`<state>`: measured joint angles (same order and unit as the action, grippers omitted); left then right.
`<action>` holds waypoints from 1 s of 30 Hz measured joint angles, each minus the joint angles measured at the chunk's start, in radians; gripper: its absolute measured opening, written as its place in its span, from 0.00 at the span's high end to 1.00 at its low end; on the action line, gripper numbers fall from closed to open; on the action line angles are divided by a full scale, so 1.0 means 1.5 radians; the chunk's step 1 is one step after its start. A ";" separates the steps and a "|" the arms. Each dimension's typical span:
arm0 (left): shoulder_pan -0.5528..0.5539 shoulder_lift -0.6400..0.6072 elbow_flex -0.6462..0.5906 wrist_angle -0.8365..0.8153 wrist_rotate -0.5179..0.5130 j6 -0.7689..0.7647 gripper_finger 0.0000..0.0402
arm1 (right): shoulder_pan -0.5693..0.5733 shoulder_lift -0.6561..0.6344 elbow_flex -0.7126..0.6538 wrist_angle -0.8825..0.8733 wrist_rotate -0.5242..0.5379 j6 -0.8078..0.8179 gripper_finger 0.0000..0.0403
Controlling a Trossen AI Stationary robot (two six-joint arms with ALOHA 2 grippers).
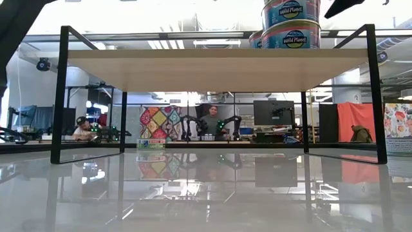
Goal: Stack canned seafood by type on shelf
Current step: Put the green tuna can on the shelf
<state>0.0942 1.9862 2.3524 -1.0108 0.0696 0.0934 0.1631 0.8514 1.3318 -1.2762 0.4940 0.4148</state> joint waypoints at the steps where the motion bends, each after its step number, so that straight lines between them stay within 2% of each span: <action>1: 0.010 -0.004 0.000 -0.003 0.000 0.000 1.00 | 0.000 -0.010 -0.007 0.000 0.023 0.012 0.01; 9: 0.090 -0.036 0.001 -0.005 -0.018 -0.020 1.00 | 0.000 -0.039 -0.027 -0.001 0.153 0.115 0.01; 12: 0.125 -0.039 0.001 -0.006 -0.025 -0.011 1.00 | 0.000 -0.040 -0.027 0.001 0.155 0.118 0.01; 16: 0.179 -0.037 0.001 -0.006 0.026 0.017 1.00 | 0.000 -0.039 -0.030 -0.001 0.155 0.135 0.01; 23: 0.269 -0.039 0.001 -0.042 0.031 0.052 1.00 | 0.000 -0.038 -0.053 0.002 0.157 0.157 0.01; 26: 0.311 -0.041 0.001 -0.070 0.040 0.071 1.00 | 0.000 -0.038 -0.069 0.002 0.165 0.185 0.01; 30: 0.366 -0.040 0.000 -0.084 0.096 0.099 1.00 | -0.007 -0.035 -0.082 -0.023 0.213 0.273 0.01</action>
<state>0.6429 1.9255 2.3520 -1.1365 0.2134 0.2422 0.1521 0.7992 1.2087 -1.3109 0.8128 0.8243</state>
